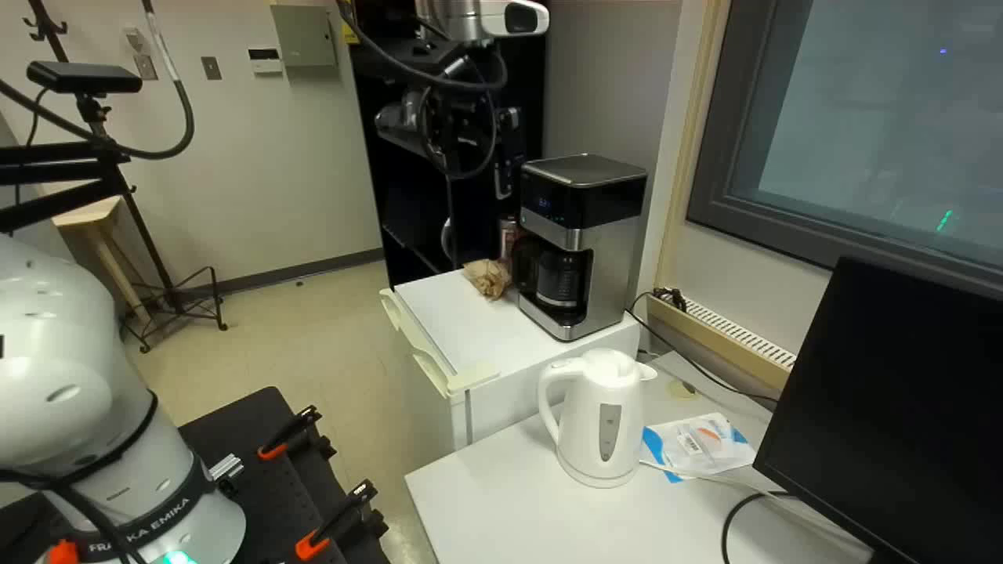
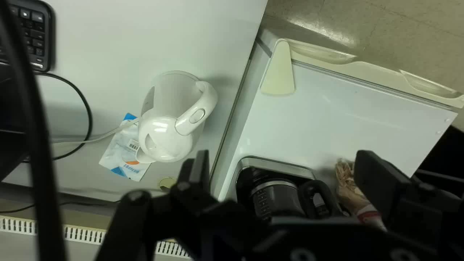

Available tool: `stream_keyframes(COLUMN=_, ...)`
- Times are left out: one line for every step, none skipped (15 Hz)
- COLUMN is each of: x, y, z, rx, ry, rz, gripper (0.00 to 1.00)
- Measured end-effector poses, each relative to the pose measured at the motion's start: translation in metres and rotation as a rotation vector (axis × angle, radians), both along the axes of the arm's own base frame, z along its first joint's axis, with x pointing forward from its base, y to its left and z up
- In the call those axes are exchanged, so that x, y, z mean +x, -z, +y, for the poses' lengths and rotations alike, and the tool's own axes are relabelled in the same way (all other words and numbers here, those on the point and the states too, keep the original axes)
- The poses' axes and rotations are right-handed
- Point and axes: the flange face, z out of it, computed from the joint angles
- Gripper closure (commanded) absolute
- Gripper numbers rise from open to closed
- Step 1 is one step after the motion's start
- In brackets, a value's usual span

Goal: Press the coffee maker

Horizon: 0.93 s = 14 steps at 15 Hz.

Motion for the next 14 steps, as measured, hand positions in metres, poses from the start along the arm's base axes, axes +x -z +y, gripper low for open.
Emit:
stream_keyframes(x=0.000, y=0.000, z=0.000, rx=0.000, ry=0.000, rz=-0.001, gripper=0.00)
stream_keyframes(x=0.000, y=0.000, z=0.000, rx=0.000, ry=0.000, rz=-0.001, gripper=0.00)
stream_keyframes(x=0.000, y=0.000, z=0.000, rx=0.000, ry=0.000, rz=-0.001, gripper=0.00)
stream_keyframes(x=0.000, y=0.000, z=0.000, rx=0.000, ry=0.000, rz=-0.001, gripper=0.00)
stream_keyframes(x=0.000, y=0.000, z=0.000, rx=0.000, ry=0.000, rz=-0.001, gripper=0.00)
stream_keyframes(x=0.000, y=0.000, z=0.000, rx=0.000, ry=0.000, rz=-0.001, gripper=0.00)
stream_keyframes(x=0.000, y=0.000, z=0.000, rx=0.000, ry=0.000, rz=-0.001, gripper=0.00)
stream_keyframes(x=0.001, y=0.000, z=0.001, rx=-0.002, ry=-0.001, rz=-0.002, gripper=0.00)
stream_keyframes(x=0.002, y=0.001, z=0.003, rx=-0.004, ry=-0.005, rz=-0.002, gripper=0.00)
stream_keyframes(x=0.005, y=0.002, z=0.006, rx=-0.009, ry=-0.013, rz=-0.007, gripper=0.00)
stream_keyframes(x=0.009, y=0.004, z=0.012, rx=-0.015, ry=-0.024, rz=-0.015, gripper=0.00)
stream_keyframes(x=0.015, y=0.007, z=0.019, rx=-0.023, ry=-0.038, rz=-0.026, gripper=0.00)
stream_keyframes(x=0.022, y=0.011, z=0.027, rx=-0.032, ry=-0.054, rz=-0.038, gripper=0.00)
stream_keyframes(x=0.029, y=0.015, z=0.036, rx=-0.041, ry=-0.072, rz=-0.052, gripper=0.00)
